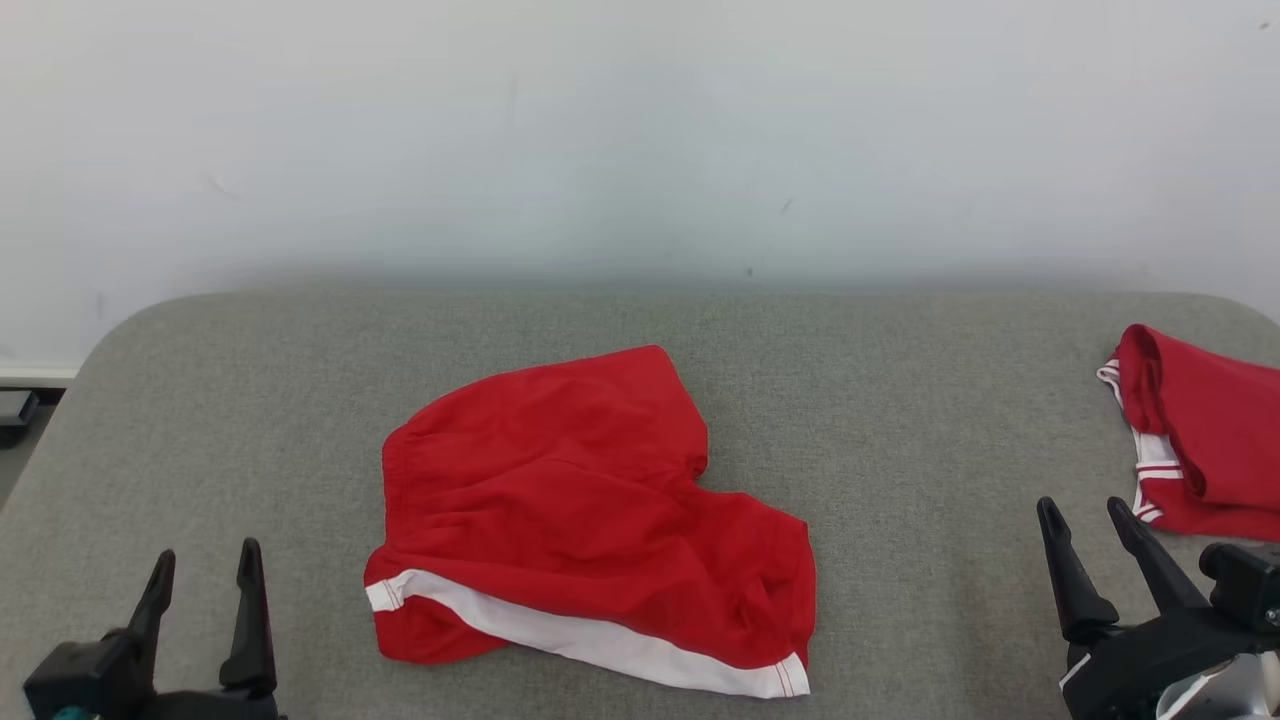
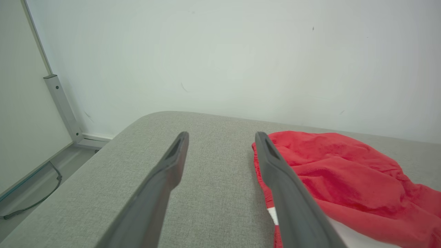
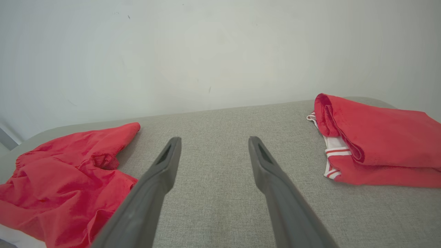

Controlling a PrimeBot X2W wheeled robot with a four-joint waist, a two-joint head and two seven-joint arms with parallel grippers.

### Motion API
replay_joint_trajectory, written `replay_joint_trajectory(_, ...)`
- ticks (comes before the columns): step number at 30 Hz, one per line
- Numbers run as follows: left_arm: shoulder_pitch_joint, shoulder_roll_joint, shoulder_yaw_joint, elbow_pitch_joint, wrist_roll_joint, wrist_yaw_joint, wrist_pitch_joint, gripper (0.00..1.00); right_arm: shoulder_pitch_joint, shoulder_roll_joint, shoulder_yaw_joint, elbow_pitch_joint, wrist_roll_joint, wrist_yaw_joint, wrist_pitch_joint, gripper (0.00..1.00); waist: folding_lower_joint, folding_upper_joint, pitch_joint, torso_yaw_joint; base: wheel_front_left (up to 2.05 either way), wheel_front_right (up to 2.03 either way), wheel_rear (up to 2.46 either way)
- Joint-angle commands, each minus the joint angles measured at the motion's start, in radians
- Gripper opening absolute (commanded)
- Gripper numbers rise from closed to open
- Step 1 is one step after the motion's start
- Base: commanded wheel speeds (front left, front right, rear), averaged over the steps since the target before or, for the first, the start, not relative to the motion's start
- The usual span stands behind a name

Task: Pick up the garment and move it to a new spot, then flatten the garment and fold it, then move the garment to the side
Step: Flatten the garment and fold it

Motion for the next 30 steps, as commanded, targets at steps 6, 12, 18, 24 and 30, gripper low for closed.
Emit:
replay_joint_trajectory(6, 0.069, 0.036, 0.017, -0.052, 0.03, 0.033, 0.005, 1.0, 0.041, 0.023, -0.03, -0.059, -0.03, 0.0, 0.023, 1.0, 0.0, 0.0001, -0.018, -0.003, 0.0, 0.0, 0.0)
replay_joint_trajectory(12, 0.109, 0.073, 0.018, -0.083, 0.039, 0.057, 0.037, 1.0, 0.072, 0.04, -0.05, -0.118, -0.056, 0.0, 0.047, 1.0, 0.0, 0.0001, -0.029, -0.014, 0.0, 0.0, 0.0)
replay_joint_trajectory(18, 0.13, 0.101, 0.013, -0.124, 0.046, 0.063, 0.061, 1.0, 0.09, 0.039, -0.068, -0.163, -0.077, 0.0, 0.069, 1.0, 0.0, 0.0001, -0.033, -0.026, 0.0, 0.0, 0.0)
replay_joint_trajectory(24, 0.118, 0.137, -0.015, -0.158, 0.08, 0.062, 0.098, 1.0, 0.101, 0.046, -0.071, -0.195, -0.089, 0.0, 0.087, 1.0, 0.0, 0.0001, -0.034, -0.031, 0.0, 0.0, 0.0)
replay_joint_trajectory(30, 0.101, 0.149, -0.038, -0.181, 0.086, 0.041, 0.117, 1.0, 0.106, 0.053, -0.07, -0.211, -0.097, 0.0, 0.101, 1.0, 0.0, 0.0001, -0.034, -0.031, 0.0, 0.0, 0.0)
